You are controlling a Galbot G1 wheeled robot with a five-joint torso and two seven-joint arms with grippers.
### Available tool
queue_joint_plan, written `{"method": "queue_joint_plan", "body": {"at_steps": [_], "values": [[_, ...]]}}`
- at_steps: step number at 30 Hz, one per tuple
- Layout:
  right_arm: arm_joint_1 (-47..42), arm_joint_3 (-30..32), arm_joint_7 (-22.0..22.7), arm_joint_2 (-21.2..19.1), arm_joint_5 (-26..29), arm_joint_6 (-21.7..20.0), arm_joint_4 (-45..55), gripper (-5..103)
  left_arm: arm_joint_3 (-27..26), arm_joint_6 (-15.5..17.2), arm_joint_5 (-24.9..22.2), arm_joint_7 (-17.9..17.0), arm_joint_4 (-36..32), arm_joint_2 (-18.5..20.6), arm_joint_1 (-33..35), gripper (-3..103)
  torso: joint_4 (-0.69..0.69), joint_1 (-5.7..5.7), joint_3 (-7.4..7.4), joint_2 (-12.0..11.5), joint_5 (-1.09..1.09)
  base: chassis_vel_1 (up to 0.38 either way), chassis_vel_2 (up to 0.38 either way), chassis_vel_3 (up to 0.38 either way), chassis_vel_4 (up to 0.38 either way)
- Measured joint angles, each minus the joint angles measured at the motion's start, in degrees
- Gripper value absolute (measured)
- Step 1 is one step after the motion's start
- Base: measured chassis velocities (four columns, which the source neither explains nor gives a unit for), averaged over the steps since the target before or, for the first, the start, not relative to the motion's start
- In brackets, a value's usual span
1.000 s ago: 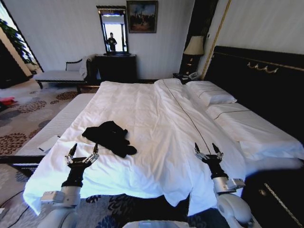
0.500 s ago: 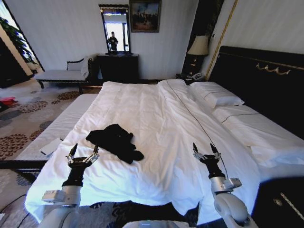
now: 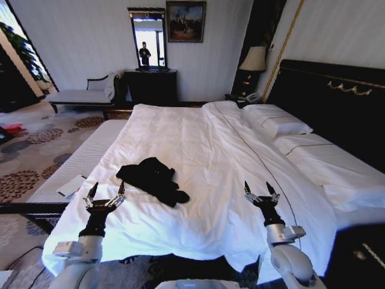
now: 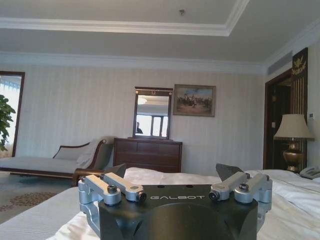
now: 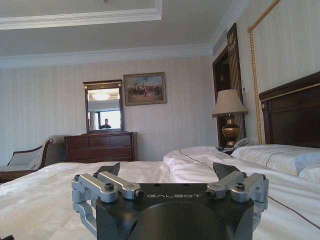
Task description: Fold the clothes on the bed.
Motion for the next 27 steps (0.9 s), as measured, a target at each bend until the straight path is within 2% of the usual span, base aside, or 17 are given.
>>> {"method": "queue_joint_plan", "body": {"at_steps": [27], "values": [[0.92,-0.54,0.27,0.52,-0.4,0.17,-1.29,100,-0.17,-0.28,0.33,0.07,-0.15,0.12,0.35,100,-0.01,-0.01,0.0,0.0,0.01,0.072,0.095,-0.073,-0.098]]}}
